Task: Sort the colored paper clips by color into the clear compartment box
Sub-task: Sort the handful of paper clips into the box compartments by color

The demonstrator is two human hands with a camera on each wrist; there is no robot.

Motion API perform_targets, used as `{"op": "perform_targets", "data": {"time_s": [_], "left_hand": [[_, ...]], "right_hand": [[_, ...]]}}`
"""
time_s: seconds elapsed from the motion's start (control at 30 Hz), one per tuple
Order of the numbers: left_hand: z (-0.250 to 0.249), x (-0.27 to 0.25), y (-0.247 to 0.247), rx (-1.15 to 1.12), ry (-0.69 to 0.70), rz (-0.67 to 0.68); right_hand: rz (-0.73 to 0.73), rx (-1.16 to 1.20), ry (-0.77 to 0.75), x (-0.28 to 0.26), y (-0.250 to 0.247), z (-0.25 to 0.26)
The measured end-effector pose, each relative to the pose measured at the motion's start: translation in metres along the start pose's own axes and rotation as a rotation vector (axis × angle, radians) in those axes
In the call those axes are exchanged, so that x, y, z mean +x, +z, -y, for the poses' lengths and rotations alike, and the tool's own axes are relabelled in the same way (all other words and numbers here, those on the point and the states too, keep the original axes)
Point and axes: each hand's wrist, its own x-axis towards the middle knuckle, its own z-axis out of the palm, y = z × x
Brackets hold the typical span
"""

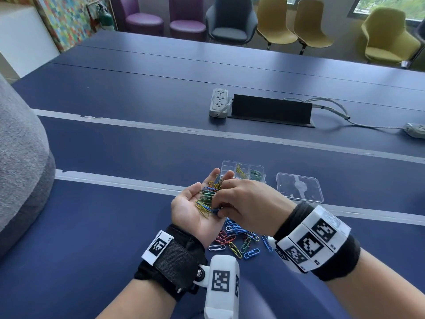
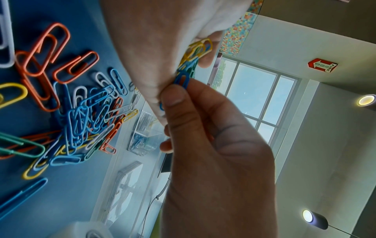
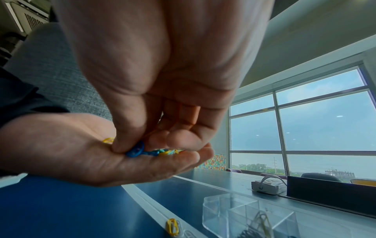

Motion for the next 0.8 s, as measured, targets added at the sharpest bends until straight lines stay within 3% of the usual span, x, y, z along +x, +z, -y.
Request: {"op": "perform_targets", "data": {"time_s": [0.8], "left_hand": [[-0.007, 0.008, -0.002, -0.125, 0.018, 0.065]], "right_hand": [[-0.194, 0.041, -0.155, 0.003, 0.014, -0.005]]}}
